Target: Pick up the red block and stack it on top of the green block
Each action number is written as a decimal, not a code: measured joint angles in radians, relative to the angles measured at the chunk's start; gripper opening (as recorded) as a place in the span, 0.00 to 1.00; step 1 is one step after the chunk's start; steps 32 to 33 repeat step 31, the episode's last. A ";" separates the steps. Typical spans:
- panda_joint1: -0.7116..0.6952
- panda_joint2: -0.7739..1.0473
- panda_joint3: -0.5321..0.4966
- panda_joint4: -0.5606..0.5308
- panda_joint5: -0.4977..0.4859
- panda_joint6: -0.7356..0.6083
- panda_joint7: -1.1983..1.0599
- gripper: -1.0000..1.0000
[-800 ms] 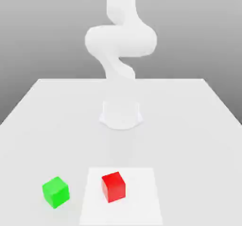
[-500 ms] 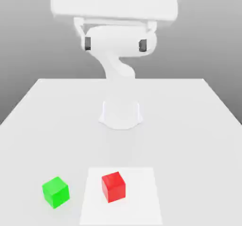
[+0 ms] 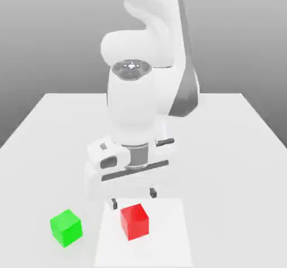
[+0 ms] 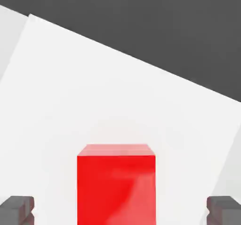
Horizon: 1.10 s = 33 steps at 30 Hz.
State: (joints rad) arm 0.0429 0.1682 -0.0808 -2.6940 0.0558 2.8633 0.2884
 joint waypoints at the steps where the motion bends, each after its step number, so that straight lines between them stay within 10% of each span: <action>1: -0.007 0.036 0.009 0.005 0.009 0.030 -0.007 0.50; 2: -0.015 0.073 0.019 0.010 0.017 0.061 -0.013 0.50; 3: -0.021 0.100 0.026 0.014 0.022 0.084 -0.017 0.00; 16: -0.021 -0.087 0.004 -0.011 -0.034 -0.077 0.022 0.00; 22: -0.250 -0.122 -0.103 0.093 -0.038 -0.217 0.010 0.00; 27: -0.276 0.025 -0.077 0.117 0.029 -0.097 -0.040 0.00; 28: -0.280 0.049 -0.070 0.118 0.040 -0.076 -0.048 1.00; 33: -0.280 0.049 -0.070 0.118 0.040 -0.076 -0.048 1.00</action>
